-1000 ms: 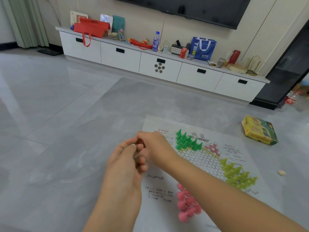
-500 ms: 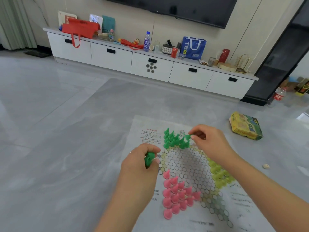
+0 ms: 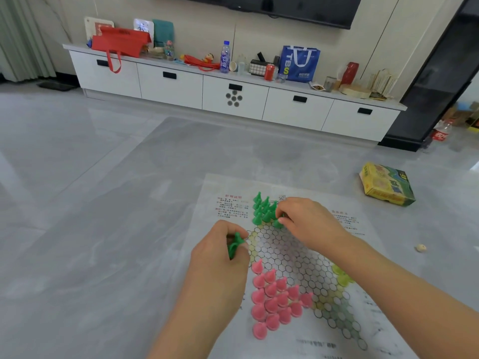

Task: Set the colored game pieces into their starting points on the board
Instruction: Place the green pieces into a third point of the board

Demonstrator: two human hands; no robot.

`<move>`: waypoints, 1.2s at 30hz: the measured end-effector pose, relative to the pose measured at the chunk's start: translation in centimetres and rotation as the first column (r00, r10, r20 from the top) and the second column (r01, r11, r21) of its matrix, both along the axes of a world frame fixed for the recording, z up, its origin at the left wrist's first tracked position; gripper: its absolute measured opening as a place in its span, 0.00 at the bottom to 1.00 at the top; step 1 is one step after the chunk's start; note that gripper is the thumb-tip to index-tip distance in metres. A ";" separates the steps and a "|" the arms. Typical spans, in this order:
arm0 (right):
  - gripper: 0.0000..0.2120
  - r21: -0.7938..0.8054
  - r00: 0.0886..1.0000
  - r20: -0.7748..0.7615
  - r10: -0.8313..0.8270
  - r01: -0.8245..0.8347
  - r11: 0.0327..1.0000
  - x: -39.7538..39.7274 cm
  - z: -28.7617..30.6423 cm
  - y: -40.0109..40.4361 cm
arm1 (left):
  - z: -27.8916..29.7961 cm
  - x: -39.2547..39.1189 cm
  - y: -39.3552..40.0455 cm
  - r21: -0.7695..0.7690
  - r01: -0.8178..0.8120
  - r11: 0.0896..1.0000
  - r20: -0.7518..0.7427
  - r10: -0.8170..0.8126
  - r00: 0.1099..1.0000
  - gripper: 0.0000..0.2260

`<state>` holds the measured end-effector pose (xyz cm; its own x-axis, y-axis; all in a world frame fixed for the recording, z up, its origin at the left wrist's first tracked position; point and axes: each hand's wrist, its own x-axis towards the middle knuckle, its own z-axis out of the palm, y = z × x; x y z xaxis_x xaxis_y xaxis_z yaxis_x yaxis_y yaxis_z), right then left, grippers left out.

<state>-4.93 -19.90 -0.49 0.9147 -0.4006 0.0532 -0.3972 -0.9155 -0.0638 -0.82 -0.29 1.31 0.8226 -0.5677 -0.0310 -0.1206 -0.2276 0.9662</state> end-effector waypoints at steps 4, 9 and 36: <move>0.08 -0.047 1.000 -0.024 0.013 -0.014 0.999 0.4 -0.3 0.1 | -0.2 0.1 0.1 -0.006 -0.001 1.000 0.022 0.001 1.000 0.03; 0.09 -0.058 1.000 -0.024 0.015 -0.017 0.998 0.6 -0.4 0.0 | -0.4 0.2 0.0 0.007 -0.032 0.999 0.062 0.031 0.998 0.03; 0.04 0.532 0.936 0.304 0.180 -0.323 0.782 -1.8 5.3 7.2 | -0.4 0.2 -0.1 0.026 -0.099 0.995 0.266 0.088 0.960 0.09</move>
